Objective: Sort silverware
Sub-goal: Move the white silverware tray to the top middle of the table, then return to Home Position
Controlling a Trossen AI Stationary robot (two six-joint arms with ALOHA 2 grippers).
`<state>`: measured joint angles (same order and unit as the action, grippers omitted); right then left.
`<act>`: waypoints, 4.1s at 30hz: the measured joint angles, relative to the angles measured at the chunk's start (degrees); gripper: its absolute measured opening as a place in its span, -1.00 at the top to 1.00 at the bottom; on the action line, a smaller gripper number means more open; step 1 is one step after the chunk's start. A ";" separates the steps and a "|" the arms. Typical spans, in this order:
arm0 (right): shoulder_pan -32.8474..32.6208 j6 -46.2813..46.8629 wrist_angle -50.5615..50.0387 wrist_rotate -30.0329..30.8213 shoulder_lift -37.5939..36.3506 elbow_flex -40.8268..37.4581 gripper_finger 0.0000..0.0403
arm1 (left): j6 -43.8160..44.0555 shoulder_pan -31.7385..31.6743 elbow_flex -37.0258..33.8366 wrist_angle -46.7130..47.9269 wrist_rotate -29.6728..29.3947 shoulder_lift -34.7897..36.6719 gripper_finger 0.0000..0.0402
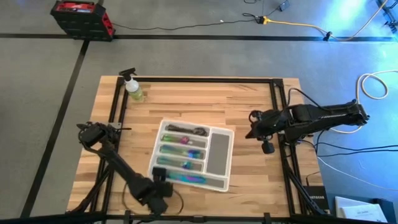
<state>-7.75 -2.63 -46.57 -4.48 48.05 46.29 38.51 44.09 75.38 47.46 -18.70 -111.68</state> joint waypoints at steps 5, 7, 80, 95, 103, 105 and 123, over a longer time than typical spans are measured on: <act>-0.04 1.44 -0.06 0.42 0.15 1.36 1.00 | -3.72 -4.66 -0.66 6.84 -6.10 0.46 -0.09; -0.04 2.65 -0.05 0.43 0.14 1.84 1.00 | -5.53 -6.87 -1.57 9.61 -8.84 0.33 -0.09; -8.07 45.85 9.89 -0.67 56.06 26.27 1.00 | -17.52 -60.22 -63.99 -49.97 30.55 96.31 1.00; -5.41 39.95 7.00 1.03 59.67 22.70 1.00 | -17.29 -68.77 -63.99 -49.85 32.64 96.37 1.00; -0.02 35.31 4.14 5.45 59.63 22.59 1.00 | -15.73 -69.74 -63.99 -49.80 33.13 96.35 1.00; 1.91 33.32 4.14 5.67 59.60 22.59 1.00 | -15.10 -69.72 -63.99 -49.78 33.77 96.35 1.00; 5.32 21.96 19.38 6.58 48.75 21.17 1.00 | -16.87 -69.70 -63.99 -49.96 34.20 96.90 1.00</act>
<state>-2.43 19.33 -27.18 2.10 96.80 67.46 21.65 -25.61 11.40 -2.51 15.51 -14.78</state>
